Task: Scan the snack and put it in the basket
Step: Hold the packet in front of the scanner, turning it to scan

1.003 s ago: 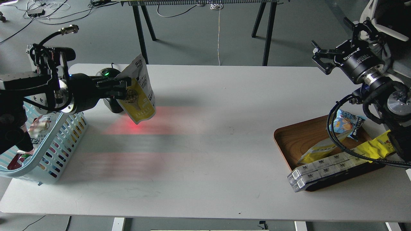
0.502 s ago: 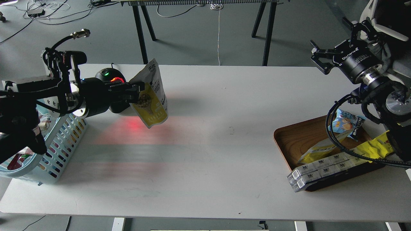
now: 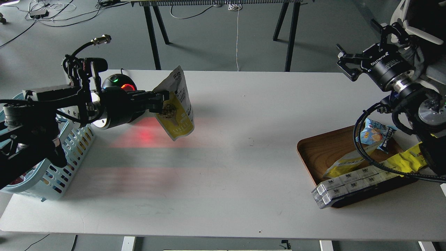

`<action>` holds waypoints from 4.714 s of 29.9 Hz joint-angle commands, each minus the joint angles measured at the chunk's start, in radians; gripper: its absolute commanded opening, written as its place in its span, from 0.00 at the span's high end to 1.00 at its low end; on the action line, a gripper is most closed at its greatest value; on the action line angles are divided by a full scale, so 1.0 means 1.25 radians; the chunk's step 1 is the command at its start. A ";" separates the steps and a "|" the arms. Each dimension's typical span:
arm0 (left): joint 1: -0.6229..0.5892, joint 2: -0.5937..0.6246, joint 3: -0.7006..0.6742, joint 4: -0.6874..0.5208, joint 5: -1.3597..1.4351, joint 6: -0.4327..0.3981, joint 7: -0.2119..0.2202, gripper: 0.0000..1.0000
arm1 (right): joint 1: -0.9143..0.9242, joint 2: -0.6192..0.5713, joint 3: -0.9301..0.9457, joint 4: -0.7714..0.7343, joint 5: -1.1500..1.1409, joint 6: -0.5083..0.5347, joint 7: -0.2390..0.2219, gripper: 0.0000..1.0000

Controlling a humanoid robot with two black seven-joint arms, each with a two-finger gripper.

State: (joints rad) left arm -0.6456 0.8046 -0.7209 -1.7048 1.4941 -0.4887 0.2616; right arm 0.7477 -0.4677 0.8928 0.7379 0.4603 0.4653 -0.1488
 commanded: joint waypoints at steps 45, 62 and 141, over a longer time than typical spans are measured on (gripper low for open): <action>0.066 0.046 0.009 0.027 0.148 0.143 -0.177 0.99 | 0.007 0.010 0.000 0.001 -0.012 -0.002 0.000 0.01; 0.081 0.041 0.038 0.031 0.298 0.219 -0.225 0.99 | 0.006 0.011 0.000 0.001 -0.022 -0.002 0.000 0.01; -0.223 0.061 0.238 0.026 0.428 0.000 -0.268 0.99 | 0.001 0.016 0.002 -0.001 -0.023 0.001 0.000 0.01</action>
State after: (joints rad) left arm -0.8872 0.9026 -0.4664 -1.6821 2.0099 -0.4887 -0.0729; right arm 0.7486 -0.4479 0.8960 0.7363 0.4310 0.4665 -0.1488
